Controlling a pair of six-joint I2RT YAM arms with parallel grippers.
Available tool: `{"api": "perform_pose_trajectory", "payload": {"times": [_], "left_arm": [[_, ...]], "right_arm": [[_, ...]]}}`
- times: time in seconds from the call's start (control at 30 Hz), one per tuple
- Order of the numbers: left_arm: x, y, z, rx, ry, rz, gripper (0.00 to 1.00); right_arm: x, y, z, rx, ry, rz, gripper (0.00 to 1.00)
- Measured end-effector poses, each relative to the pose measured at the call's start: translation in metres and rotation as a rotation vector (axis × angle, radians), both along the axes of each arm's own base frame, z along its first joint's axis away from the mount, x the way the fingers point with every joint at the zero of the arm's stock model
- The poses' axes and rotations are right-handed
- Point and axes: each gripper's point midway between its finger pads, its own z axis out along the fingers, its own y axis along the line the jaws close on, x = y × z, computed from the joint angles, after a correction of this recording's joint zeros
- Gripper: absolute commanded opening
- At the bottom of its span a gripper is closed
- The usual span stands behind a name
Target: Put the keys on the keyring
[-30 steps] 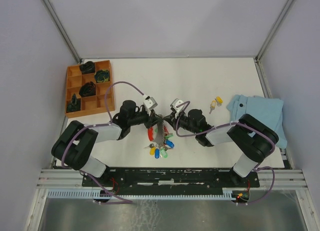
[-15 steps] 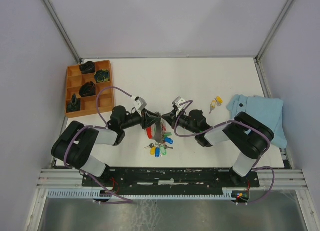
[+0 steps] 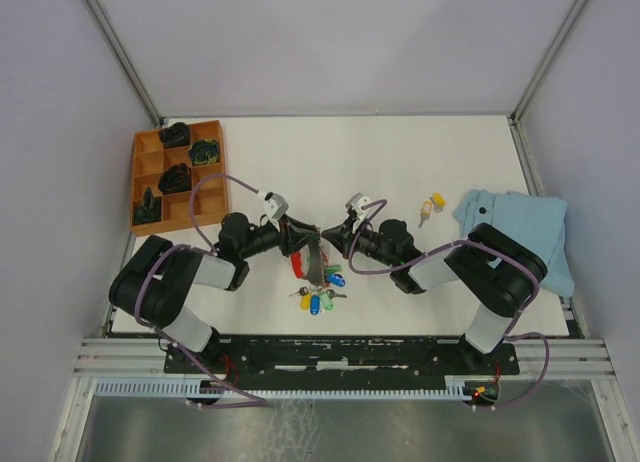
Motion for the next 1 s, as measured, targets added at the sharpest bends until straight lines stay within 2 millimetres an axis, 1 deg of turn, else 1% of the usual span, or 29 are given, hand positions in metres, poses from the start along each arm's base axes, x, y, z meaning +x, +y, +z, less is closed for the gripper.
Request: {"api": "perform_pose_trajectory", "payload": {"times": [0.23,0.5,0.7,0.87,1.0], "left_arm": [[0.000,0.001,-0.005,-0.043,0.045,-0.025,0.35],[-0.009,-0.005,-0.004,-0.086,0.069,-0.089,0.34],[-0.010,-0.005,-0.004,-0.099,0.088,-0.094,0.33],[-0.009,-0.004,-0.004,-0.100,0.086,-0.091,0.30],[-0.008,-0.005,-0.003,-0.101,0.083,-0.090,0.24]], "right_arm": [[0.000,0.000,0.002,0.015,0.011,0.009,0.01],[0.000,0.000,0.004,0.043,0.023,0.018,0.01],[-0.002,0.002,0.003,0.052,0.041,0.039,0.01],[-0.004,0.005,0.000,0.057,0.055,0.064,0.01],[-0.006,0.008,-0.001,0.060,0.066,0.083,0.01]]}}
